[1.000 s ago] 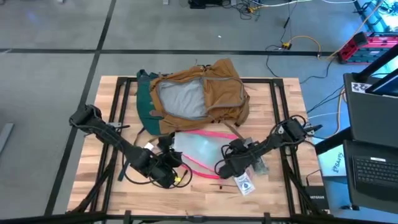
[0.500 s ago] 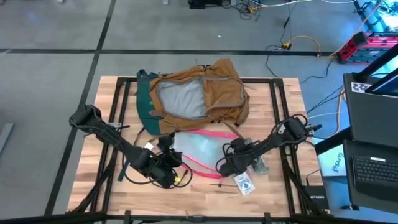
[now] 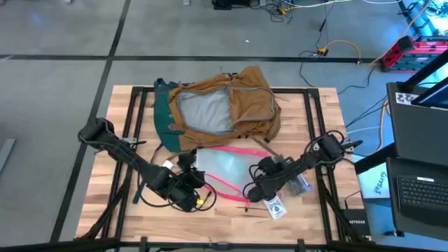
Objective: Unpack backpack
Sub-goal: Put the black pouch into the pink zipper pouch
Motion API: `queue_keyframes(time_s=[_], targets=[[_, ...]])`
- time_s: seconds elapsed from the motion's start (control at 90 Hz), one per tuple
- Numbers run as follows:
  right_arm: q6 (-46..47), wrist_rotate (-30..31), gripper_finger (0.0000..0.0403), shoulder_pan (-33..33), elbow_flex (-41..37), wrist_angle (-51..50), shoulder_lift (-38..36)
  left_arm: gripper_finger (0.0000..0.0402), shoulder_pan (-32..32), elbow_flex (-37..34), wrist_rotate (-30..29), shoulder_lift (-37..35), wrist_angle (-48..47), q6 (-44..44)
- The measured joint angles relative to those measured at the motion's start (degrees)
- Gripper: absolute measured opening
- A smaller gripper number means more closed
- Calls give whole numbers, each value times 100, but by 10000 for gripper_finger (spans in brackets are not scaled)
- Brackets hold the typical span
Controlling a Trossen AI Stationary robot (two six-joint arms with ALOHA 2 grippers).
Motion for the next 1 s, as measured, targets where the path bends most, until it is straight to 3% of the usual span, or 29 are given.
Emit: queue_keyframes(time_s=[0.156,0.578,0.856,1.0], targets=[[-177,898,0,271,769,-335,0,0,6,0,2,0,18,4],[-832,2591,0,1227,2991,-772,-22,0,4,0,28,0,23,1],[-1470,3675,0,1730,3766,-710,-26,0,4,0,28,0,54,1],[-2164,4062,0,1857,3818,124,-29,0,4,0,28,0,75,1]])
